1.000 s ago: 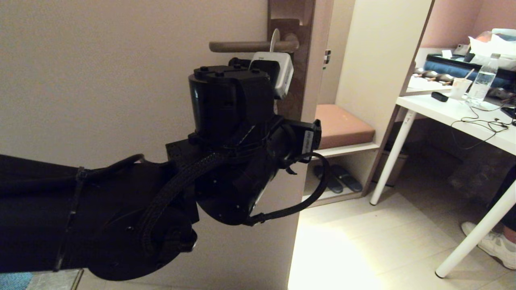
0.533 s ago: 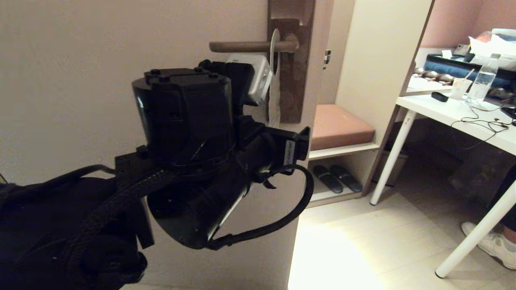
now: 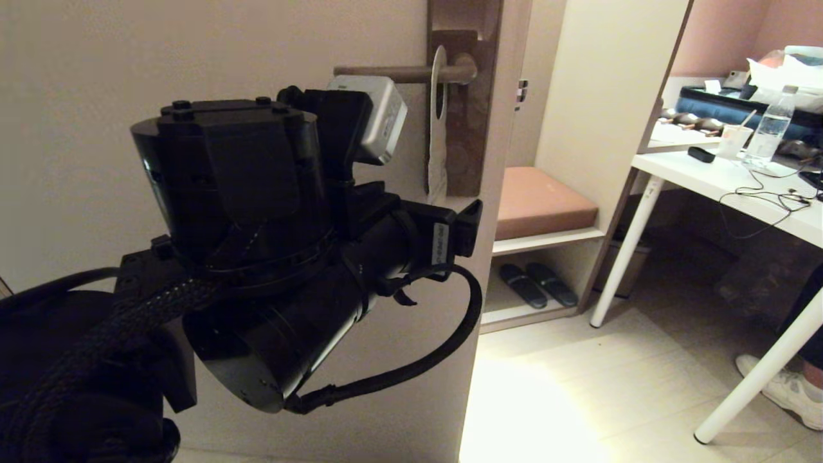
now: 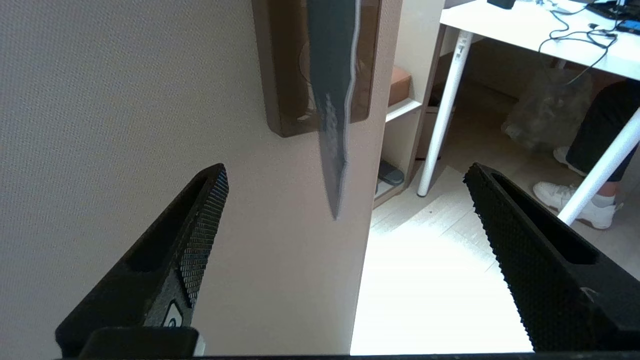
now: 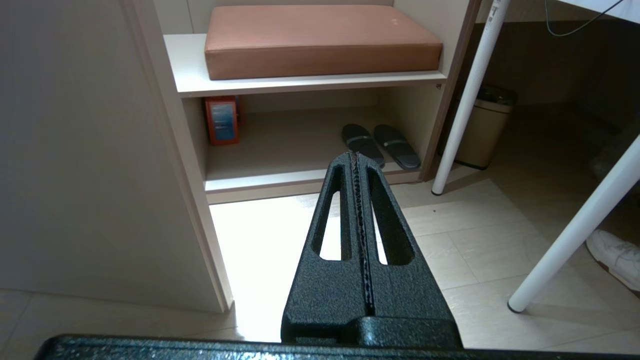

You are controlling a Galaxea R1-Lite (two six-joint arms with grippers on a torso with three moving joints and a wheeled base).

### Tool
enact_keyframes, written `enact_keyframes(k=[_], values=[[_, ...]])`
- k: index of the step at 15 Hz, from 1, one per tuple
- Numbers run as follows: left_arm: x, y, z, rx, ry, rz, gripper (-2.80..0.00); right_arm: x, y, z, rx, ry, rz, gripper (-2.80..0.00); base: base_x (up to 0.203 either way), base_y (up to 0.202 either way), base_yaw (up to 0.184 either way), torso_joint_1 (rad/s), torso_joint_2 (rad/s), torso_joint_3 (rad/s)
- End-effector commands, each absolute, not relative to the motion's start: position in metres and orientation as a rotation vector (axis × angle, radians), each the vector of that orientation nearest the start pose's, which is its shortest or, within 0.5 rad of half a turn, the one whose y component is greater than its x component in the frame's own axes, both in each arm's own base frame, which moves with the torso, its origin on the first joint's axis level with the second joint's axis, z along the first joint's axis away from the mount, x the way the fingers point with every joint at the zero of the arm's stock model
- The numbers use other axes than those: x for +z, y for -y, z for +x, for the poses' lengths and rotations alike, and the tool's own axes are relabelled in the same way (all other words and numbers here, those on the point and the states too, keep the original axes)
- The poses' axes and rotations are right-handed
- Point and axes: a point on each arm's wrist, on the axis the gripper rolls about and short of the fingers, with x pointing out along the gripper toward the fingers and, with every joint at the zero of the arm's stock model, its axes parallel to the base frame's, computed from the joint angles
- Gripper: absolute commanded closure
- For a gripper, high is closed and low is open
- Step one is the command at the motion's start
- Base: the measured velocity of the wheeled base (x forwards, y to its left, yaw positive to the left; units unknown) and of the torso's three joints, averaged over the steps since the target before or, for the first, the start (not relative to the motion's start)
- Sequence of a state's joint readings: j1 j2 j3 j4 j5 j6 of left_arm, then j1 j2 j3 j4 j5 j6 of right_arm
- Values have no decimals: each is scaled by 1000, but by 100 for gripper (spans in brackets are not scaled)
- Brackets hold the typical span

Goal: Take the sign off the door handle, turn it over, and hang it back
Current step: Hang the sign back with the other side facing out

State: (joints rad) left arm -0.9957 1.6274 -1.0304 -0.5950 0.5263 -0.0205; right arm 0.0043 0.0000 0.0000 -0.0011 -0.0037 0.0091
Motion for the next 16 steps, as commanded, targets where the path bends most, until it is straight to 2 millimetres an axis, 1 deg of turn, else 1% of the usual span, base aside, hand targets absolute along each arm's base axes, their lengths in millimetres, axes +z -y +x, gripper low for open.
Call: enact_keyframes(k=[1,3,4,5,12,16], values=[[265,246,173,-467,-2,-24,-280,76,0,-23,0,2,9,0,0,0,0,0,0,0],[264,243,171,-469,-5,-21,-280,76,0,-23,2,2,9,0,0,0,0,0,0,0],[262,240,169,-470,-10,-16,-269,76,0,-23,0,2,9,0,0,0,0,0,0,0],[261,238,168,-470,-12,-16,0,76,0,-23,0,2,9,0,0,0,0,0,0,0],[261,235,166,-469,-12,-18,0,76,0,-23,2,2,9,0,0,0,0,0,0,0],[260,234,169,-463,-17,-12,0,76,0,-23,2,2,9,0,0,0,0,0,0,0]])
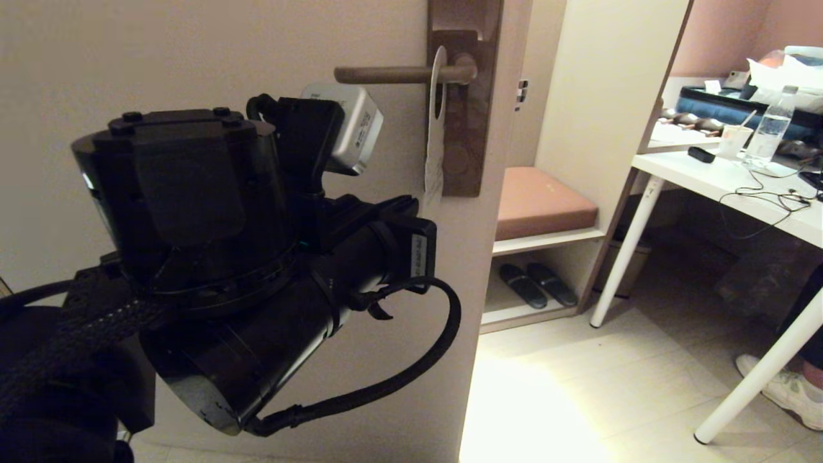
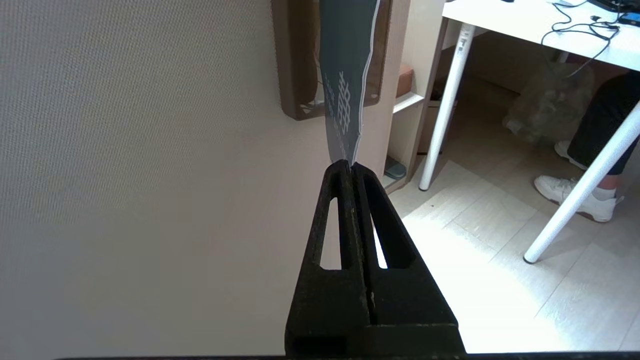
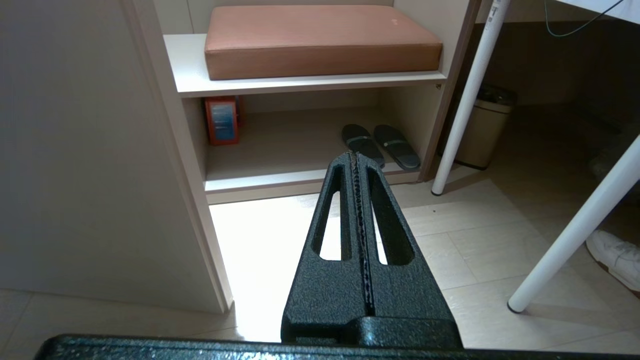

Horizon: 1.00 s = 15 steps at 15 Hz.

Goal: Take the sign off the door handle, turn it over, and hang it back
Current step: Hang the sign back with the other side facing out

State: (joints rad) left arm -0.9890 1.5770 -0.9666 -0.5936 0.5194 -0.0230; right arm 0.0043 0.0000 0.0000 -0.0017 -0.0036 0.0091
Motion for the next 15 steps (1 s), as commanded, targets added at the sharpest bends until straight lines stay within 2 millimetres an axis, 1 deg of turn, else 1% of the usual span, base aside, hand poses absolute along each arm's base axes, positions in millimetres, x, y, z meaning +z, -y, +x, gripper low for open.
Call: enact_keyframes(k=[1,7,10,12,15], values=[[259,233,172,-459,-19,-9,0,76,0,-23,0,2,9,0,0,0,0,0,0,0],[257,214,203,-457,-24,6,0,76,0,-23,2,2,9,0,0,0,0,0,0,0],[253,210,213,-453,-33,13,0,76,0,-23,0,2,9,0,0,0,0,0,0,0],[256,214,218,-457,-24,7,0,76,0,-23,0,2,9,0,0,0,0,0,0,0],[266,225,226,-463,8,-13,0,76,0,-23,1,2,9,0,0,0,0,0,0,0]])
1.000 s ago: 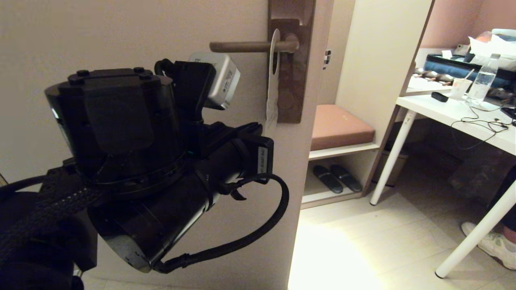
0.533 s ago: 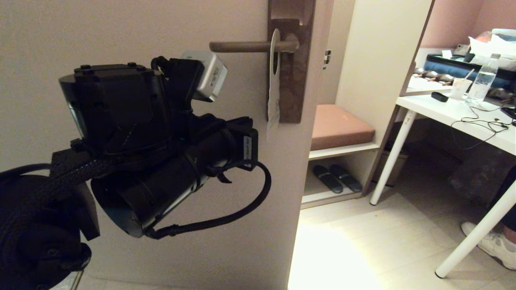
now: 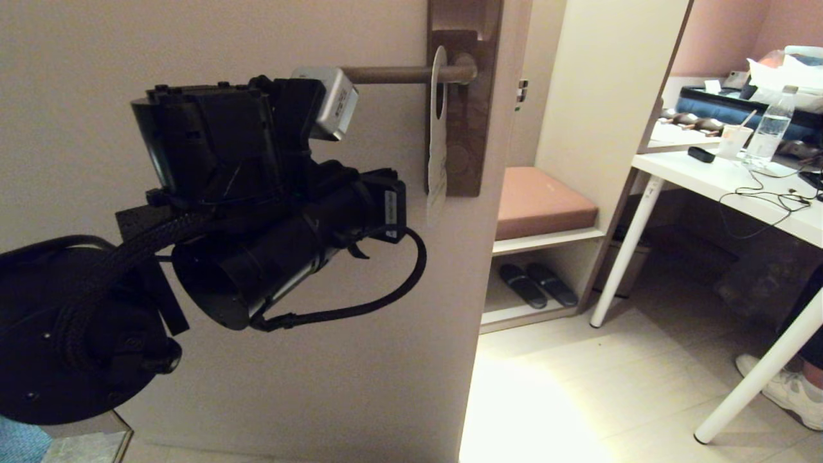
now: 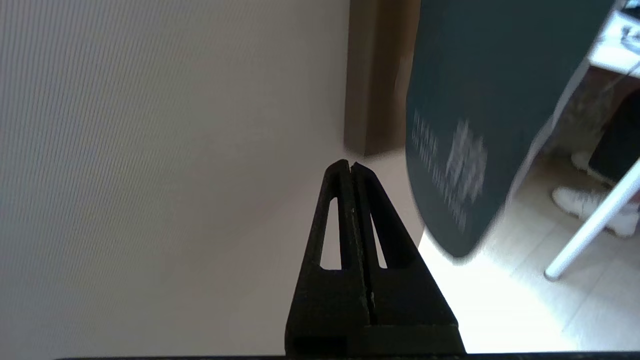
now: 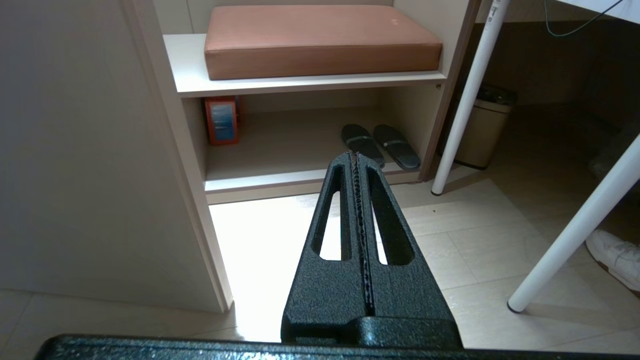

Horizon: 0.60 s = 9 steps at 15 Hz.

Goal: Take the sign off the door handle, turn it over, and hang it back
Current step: Hang the sign back with the other side facing out

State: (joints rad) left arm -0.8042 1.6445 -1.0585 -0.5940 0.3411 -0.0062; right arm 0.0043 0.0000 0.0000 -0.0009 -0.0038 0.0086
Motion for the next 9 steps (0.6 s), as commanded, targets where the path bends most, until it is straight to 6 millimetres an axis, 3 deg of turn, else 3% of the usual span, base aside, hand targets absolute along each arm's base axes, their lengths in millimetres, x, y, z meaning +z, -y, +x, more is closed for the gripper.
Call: enact_keyframes(k=[1,9], values=[[269,229,227,-469,19,-16,0,76,0,-23,0,2,9,0,0,0,0,0,0,0],[277,251,214,-543,50,-10,0,76,0,-23,2,2,9,0,0,0,0,0,0,0]])
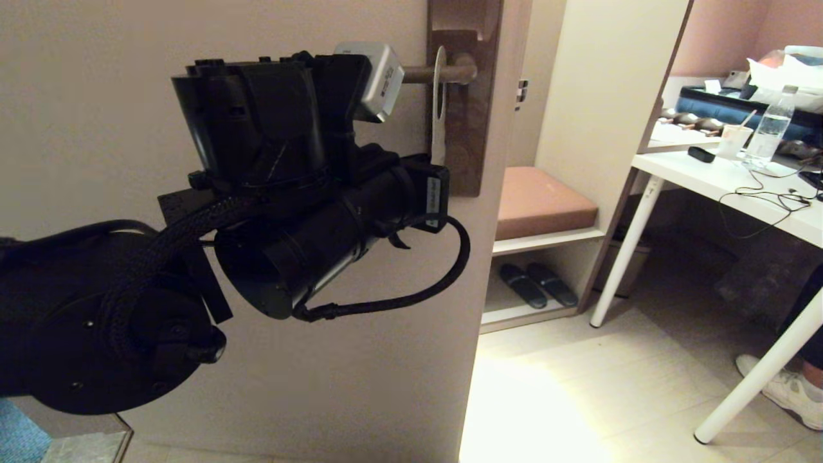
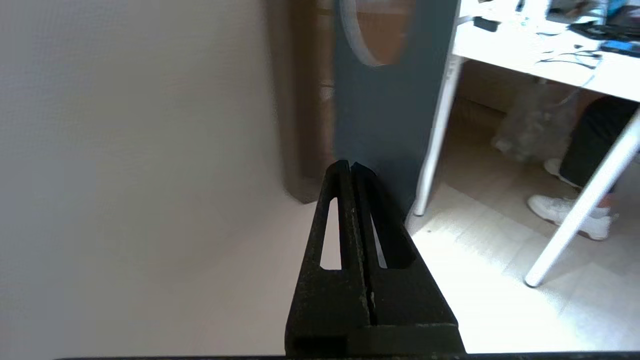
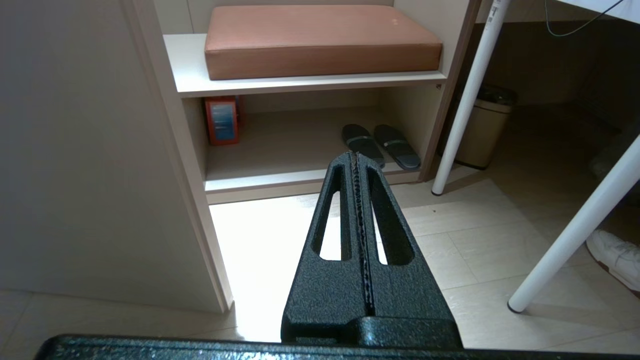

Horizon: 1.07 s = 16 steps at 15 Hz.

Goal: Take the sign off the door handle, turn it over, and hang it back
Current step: Hang the sign back with the other side facing out

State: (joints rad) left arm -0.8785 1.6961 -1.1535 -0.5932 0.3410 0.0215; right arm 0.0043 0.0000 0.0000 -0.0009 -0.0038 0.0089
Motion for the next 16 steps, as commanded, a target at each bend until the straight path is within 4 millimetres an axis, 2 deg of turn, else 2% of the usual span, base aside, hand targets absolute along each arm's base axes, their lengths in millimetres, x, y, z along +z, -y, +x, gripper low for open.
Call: enact_keyframes(k=[1,5,11,16], values=[[276,254,215,-545,49,-10,0,76,0,-23,2,2,9,0,0,0,0,0,0,0],[282,268,219,-563,74,-27,0,76,0,-23,2,2,9,0,0,0,0,0,0,0],[277,293,214,-616,69,-25,0,76,0,-23,2,2,9,0,0,0,0,0,0,0],[278,299,217,-617,76,-29,0,76,0,-23,1,2,9,0,0,0,0,0,0,0]])
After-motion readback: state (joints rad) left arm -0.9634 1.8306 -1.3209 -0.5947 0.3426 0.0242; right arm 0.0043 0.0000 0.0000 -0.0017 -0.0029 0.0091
